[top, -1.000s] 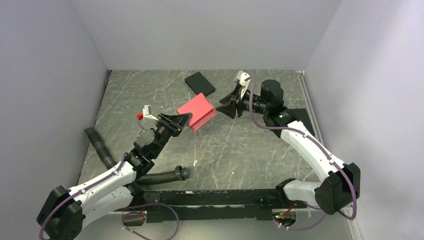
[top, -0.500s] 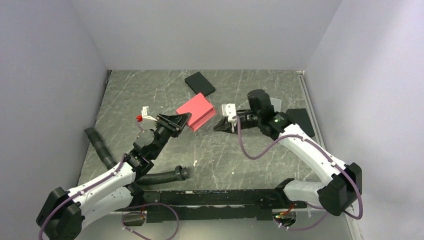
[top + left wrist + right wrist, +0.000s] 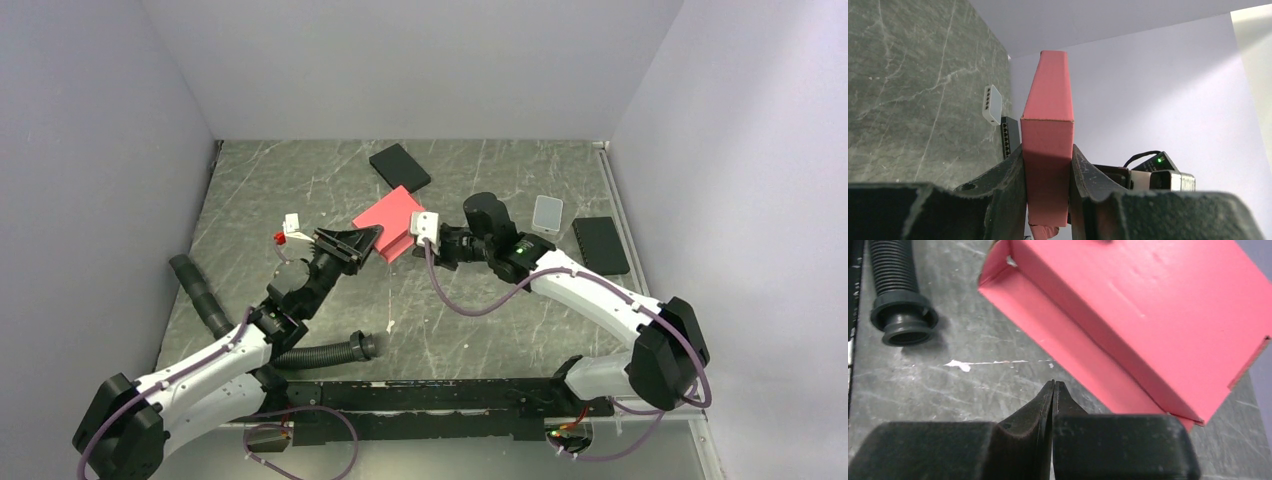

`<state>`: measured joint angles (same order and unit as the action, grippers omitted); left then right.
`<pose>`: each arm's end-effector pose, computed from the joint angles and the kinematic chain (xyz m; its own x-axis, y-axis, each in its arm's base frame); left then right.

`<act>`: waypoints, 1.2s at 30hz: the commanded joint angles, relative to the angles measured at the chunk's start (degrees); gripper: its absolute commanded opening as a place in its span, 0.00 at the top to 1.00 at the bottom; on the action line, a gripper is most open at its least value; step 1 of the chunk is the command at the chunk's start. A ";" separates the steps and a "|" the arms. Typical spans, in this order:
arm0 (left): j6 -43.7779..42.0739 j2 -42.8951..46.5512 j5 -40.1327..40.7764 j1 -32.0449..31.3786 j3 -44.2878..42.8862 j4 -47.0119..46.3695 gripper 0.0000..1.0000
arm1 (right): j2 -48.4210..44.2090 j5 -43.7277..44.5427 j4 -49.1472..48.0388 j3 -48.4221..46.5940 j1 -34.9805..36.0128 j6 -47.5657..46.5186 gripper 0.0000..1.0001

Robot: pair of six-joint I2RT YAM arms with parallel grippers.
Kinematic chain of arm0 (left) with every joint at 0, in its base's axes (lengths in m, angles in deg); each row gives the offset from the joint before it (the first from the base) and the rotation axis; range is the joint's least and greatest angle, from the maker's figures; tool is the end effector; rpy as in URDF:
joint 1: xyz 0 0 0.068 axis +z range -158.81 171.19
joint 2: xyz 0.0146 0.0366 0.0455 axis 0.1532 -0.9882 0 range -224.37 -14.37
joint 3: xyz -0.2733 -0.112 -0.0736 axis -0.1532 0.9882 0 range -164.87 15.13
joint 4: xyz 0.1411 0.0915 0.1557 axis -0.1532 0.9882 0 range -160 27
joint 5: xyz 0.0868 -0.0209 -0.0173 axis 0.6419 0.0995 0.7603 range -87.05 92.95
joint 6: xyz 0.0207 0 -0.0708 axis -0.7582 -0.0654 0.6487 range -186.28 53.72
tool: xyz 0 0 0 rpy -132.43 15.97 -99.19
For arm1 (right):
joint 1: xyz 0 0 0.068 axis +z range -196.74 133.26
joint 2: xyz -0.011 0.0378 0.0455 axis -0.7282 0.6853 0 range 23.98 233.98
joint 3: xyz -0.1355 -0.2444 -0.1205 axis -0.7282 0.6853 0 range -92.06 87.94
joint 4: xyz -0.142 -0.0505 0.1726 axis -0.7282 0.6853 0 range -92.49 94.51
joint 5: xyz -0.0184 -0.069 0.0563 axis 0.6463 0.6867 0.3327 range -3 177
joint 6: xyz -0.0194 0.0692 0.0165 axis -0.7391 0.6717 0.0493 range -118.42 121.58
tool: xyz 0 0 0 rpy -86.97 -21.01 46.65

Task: Fold the paper box
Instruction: Close the paper box.

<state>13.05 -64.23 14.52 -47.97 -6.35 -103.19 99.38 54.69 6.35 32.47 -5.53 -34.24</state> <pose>0.1445 -0.1017 0.3042 -0.4437 -0.8803 -0.1679 0.1497 0.1120 -0.9824 0.1843 0.2052 0.3245 0.2386 -0.4485 -0.8613 -0.9492 0.0797 -0.3045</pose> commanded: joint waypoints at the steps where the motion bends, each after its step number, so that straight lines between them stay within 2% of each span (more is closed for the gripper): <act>1: 1.33 -1.03 -0.97 -0.22 0.15 -4.06 1.00 | 0.06 5.20 -5.83 -3.28 0.44 4.92 0.96; 15: 2.07 -4.01 -2.17 -0.17 -0.23 -4.49 1.00 | -0.29 2.98 -7.38 -4.92 0.45 14.09 1.00; 25: 6.68 -5.06 -1.98 -0.22 1.11 -7.04 1.00 | 0.01 -0.47 -10.18 -4.50 0.00 20.59 1.00; 36: 9.55 -6.12 -2.18 -0.22 1.69 -9.43 1.00 | 0.82 -1.70 -12.19 -3.94 -0.09 23.50 1.00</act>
<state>20.76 -69.41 14.98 -47.70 -4.79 -109.01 99.77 54.77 1.35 30.68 -5.79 -12.66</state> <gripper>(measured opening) 0.334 0.010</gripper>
